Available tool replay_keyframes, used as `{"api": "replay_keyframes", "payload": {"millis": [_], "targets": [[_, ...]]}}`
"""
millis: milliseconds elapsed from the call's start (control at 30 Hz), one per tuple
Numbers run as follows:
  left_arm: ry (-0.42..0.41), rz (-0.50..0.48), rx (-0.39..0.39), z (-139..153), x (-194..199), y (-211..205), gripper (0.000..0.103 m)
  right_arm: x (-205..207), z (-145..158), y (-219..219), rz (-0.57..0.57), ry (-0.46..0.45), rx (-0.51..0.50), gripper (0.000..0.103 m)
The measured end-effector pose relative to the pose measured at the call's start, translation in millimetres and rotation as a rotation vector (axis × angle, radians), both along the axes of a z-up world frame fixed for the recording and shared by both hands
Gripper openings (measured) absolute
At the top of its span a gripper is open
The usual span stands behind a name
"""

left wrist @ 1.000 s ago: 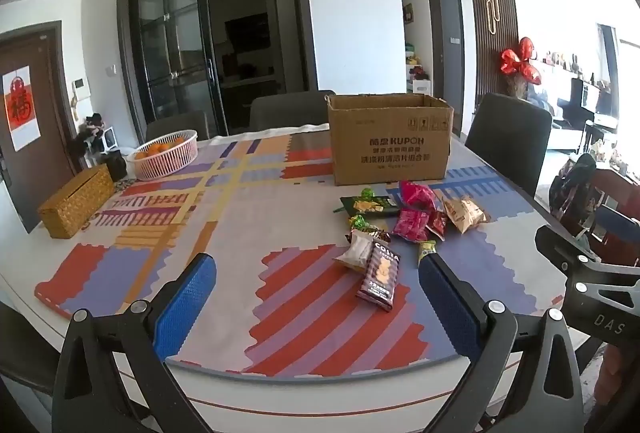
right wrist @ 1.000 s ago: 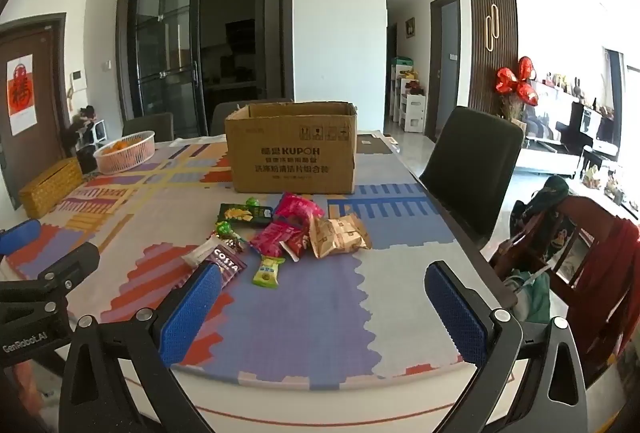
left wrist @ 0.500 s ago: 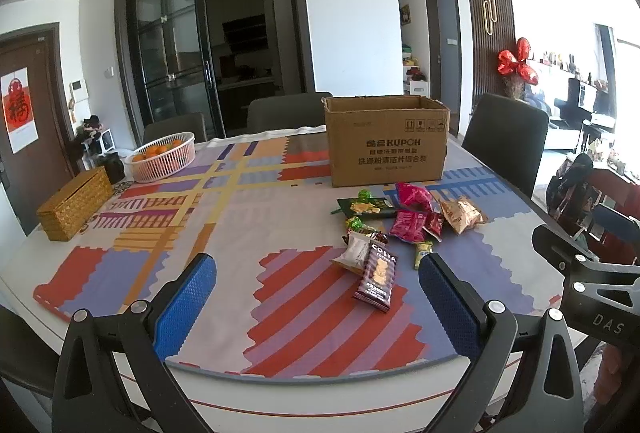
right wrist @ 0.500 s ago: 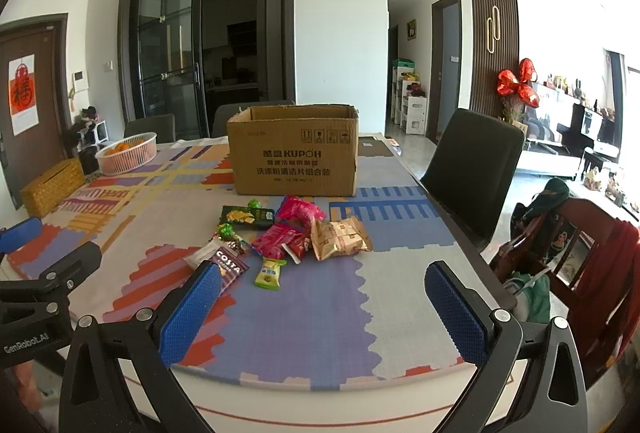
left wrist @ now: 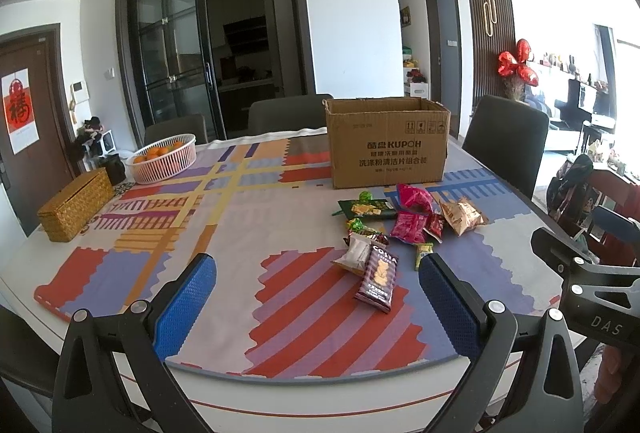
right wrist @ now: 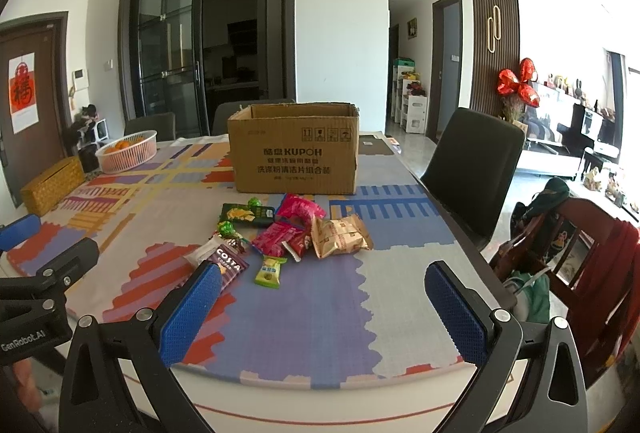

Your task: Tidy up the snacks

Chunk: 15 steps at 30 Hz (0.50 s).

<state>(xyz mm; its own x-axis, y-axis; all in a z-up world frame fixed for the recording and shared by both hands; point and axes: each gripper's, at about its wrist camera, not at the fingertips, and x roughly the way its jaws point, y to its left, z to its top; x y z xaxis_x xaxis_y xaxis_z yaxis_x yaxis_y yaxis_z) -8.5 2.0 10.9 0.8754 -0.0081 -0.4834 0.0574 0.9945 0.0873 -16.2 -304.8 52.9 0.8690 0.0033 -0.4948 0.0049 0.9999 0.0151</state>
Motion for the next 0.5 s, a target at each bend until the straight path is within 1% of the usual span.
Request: {"api": "replay_keyframes", "payload": {"millis": [500], "targets": [[0.0,0.0,0.0,-0.7,-0.3,-0.4,0.103,-2.2,-1.9,-0.2,0.003,0.0,-0.002,0.103]]}}
